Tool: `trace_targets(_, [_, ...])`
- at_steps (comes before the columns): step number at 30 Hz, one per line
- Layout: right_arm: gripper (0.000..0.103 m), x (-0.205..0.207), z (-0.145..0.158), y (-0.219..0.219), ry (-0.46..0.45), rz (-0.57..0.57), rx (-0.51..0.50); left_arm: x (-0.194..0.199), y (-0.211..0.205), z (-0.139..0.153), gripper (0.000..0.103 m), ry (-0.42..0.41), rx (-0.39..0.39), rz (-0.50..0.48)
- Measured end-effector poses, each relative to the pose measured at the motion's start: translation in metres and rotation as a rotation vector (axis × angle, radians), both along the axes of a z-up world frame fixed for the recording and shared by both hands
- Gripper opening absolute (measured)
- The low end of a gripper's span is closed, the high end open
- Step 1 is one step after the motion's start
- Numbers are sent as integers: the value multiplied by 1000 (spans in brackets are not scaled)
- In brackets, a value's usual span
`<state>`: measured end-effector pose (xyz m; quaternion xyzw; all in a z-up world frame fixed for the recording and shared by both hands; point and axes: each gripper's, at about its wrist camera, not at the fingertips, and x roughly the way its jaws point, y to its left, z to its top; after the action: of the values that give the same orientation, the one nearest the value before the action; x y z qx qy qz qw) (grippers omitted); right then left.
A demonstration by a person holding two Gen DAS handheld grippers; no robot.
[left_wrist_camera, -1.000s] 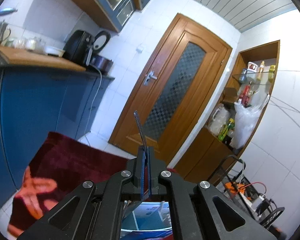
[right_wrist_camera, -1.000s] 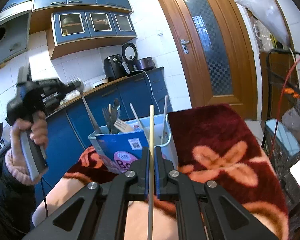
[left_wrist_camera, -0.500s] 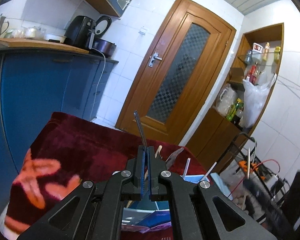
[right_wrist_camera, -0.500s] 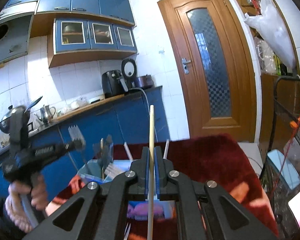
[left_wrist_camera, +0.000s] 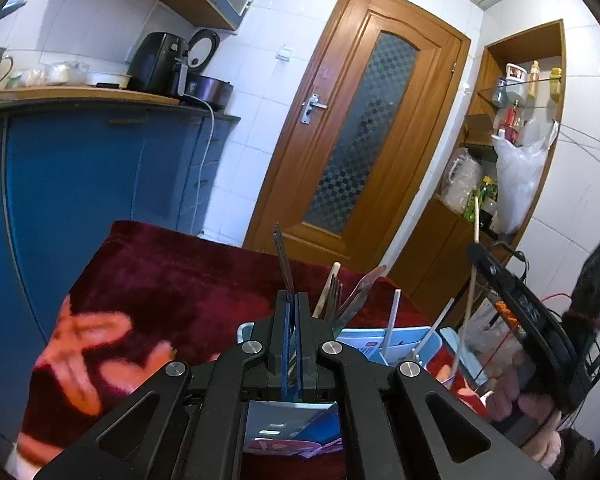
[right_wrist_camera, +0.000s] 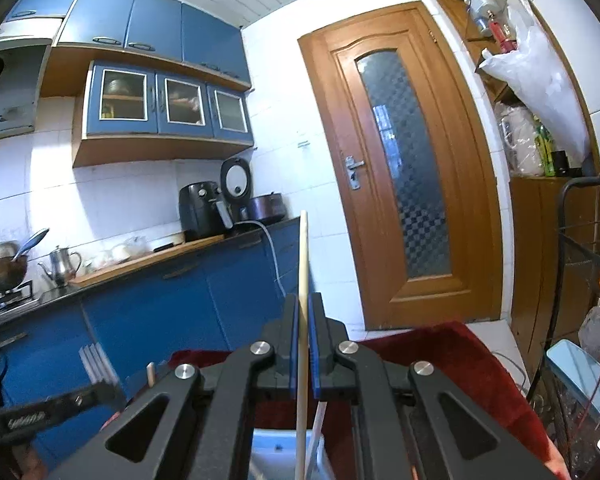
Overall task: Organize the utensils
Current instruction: 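Lift the fork and chopstick and lower both into the blue caddy, then open both tools to release the utensils and pull back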
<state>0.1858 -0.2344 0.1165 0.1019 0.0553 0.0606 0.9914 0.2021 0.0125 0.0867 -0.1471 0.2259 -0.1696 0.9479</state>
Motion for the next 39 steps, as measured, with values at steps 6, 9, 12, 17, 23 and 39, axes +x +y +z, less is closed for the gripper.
trace_targets(6, [6, 9, -14, 12, 10, 2, -55, 1, -2, -5, 2, -2, 16, -2])
trace_targets(9, [6, 3, -20, 15, 19, 16, -79, -1, -3, -5, 2, -6, 27, -2])
trace_targets(12, [6, -4, -23, 17, 24, 25, -98, -2, -3, -4, 2, -2, 23, -5])
trace_targets(17, [7, -4, -22, 16, 40, 26, -99, -10, -1, 0, 8, -11, 14, -4])
trace_targets(23, [21, -11, -29, 14, 95, 58, -91, -22, 1, 5, 29, -19, 25, -6])
trace_targets(39, [32, -74, -11, 2, 155, 86, -32, -74, 1, 13, 29, -8, 106, -35])
